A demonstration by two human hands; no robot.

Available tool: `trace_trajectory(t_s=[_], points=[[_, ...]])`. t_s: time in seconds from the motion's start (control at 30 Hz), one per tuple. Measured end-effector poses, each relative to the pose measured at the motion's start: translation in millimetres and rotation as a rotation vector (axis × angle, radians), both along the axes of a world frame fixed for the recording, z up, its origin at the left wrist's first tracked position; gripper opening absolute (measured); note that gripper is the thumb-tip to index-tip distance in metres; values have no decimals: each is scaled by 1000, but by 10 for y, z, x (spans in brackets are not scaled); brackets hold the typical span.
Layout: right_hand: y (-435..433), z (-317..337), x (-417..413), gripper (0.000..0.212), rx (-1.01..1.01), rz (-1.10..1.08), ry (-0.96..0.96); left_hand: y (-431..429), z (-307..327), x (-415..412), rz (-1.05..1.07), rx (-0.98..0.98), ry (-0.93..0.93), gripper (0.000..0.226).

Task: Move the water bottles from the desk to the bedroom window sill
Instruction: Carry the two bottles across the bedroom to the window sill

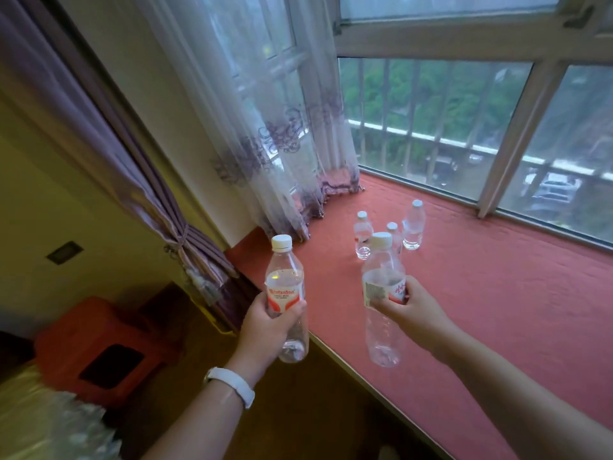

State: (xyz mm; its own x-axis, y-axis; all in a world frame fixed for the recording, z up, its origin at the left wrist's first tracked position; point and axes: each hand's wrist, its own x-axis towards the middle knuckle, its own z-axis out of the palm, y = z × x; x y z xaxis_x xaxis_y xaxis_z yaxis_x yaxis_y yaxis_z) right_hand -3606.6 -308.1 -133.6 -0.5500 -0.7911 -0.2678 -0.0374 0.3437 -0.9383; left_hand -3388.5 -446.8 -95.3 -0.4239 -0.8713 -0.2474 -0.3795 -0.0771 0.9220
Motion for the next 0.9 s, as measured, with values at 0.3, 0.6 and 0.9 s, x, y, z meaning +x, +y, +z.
trace_trajectory(t_s=[0.3,0.6,0.9], points=[[-199,-196,-324,52,82,-194,-8,-650,-268,-690,-174,-9,-26,29],[-825,-281,-375,48,142,-511,-43,-1704,-754,-1339,-469,80,-62,37],[-1583,-331,-329,32,162,-665,-31,-2708,-1083,-1805,-638,128,-89,49]])
